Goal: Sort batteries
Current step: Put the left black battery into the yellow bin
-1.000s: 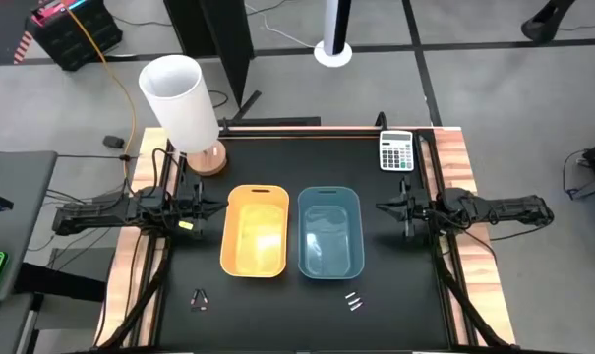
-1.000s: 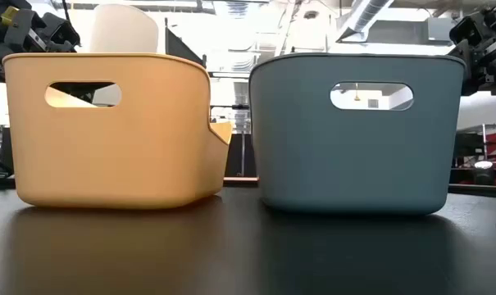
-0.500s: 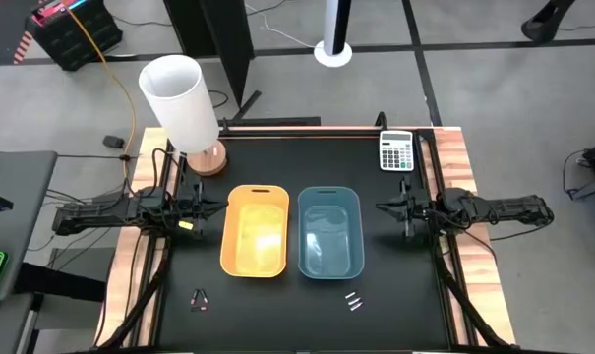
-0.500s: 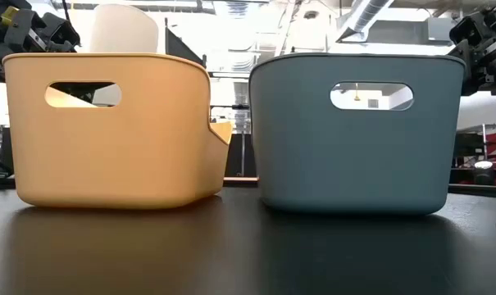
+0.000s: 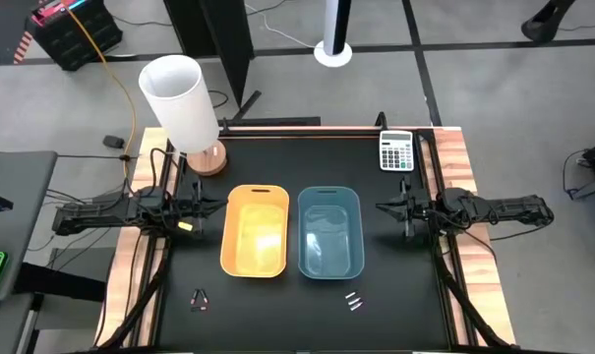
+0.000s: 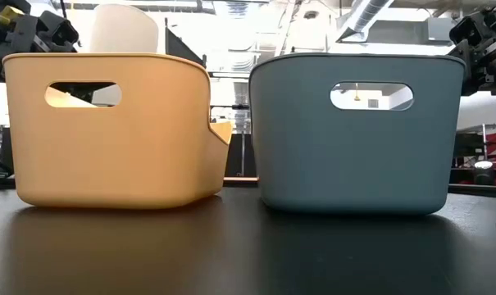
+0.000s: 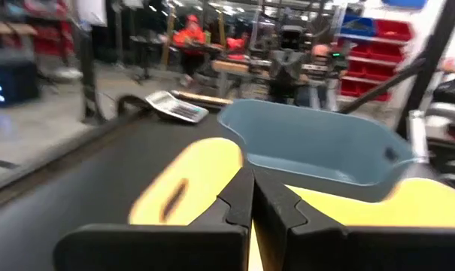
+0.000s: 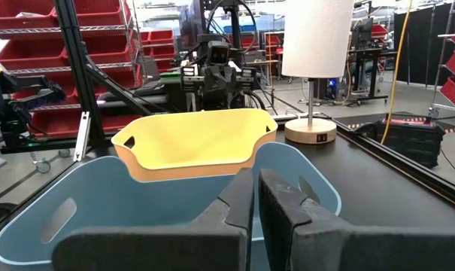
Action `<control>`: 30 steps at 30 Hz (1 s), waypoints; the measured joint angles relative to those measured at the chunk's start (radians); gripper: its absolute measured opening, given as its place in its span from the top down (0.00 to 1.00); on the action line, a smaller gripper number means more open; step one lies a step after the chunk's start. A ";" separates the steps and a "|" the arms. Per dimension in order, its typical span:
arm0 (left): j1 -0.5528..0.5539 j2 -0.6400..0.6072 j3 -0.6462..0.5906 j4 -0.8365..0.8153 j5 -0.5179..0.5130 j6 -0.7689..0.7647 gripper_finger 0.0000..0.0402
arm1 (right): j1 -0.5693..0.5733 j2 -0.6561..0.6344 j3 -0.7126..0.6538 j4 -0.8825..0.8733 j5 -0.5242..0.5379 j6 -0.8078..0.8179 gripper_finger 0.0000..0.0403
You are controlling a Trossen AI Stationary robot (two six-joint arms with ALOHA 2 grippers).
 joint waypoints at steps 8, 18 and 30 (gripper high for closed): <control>0.000 0.000 -0.003 0.053 -0.012 -0.118 1.00 | 0.000 0.000 0.000 0.000 0.000 0.000 0.90; -0.026 0.014 0.017 0.011 0.159 -0.226 0.98 | 0.000 0.000 0.000 0.000 0.000 -0.001 0.90; -0.371 0.098 0.236 -0.227 0.217 -0.276 0.82 | 0.000 0.000 0.000 0.002 0.000 -0.006 0.90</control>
